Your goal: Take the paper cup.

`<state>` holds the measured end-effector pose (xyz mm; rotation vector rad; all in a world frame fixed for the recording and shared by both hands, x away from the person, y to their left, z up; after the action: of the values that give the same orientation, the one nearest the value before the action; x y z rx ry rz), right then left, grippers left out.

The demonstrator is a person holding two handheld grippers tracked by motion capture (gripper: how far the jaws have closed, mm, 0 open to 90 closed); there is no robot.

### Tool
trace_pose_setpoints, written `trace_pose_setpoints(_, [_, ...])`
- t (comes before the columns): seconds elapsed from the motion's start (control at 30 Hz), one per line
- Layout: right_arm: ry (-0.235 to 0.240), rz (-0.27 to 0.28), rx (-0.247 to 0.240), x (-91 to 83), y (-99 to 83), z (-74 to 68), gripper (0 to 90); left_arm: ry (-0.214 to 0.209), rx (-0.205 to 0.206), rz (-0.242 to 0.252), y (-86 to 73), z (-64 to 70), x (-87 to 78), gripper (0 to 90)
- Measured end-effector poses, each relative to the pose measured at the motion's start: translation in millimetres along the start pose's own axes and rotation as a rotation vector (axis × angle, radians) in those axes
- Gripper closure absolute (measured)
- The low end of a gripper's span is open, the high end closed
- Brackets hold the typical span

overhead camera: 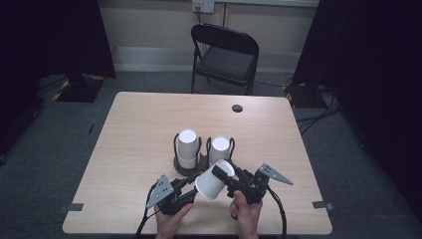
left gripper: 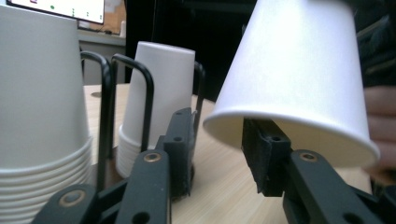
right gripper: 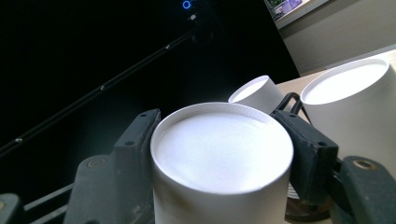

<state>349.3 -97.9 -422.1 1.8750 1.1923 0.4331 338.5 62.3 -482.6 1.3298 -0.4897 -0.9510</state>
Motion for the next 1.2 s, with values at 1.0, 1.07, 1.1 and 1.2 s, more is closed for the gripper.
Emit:
trace_pose_setpoints(1.0, [0.131, -0.04, 0.167, 9.8, -4.6, 6.5, 33.2, -0.037, 0.043, 0.117, 14.3, 3.2, -0.7, 76.0])
trace_pose_setpoints(1.07, [0.124, -0.051, 0.171, 10.7, -5.5, 7.9, 33.0, -0.035, 0.05, 0.115, 14.5, 3.8, -0.3, 76.6])
trace_pose_setpoints(1.1, [0.133, -0.06, 0.176, 11.3, -6.0, 7.6, 33.0, -0.045, 0.05, 0.121, 15.6, 5.5, 0.8, 77.7])
trace_pose_setpoints(1.2, [0.115, -0.023, 0.157, 8.7, -4.6, 5.1, 32.9, -0.052, 0.062, 0.114, 16.2, 7.1, 1.4, 82.0])
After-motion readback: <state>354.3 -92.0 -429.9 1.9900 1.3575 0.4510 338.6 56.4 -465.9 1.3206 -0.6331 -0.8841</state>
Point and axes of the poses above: each handheld gripper's, and its own axes: x roughly forward along the jaws, y roughly out of its top, z roughly to its right, the point moved 6 cm from there along x, roughly forward along the jaws, and after that the axes turned 14 degrees about -z, right-handed, at the moved point
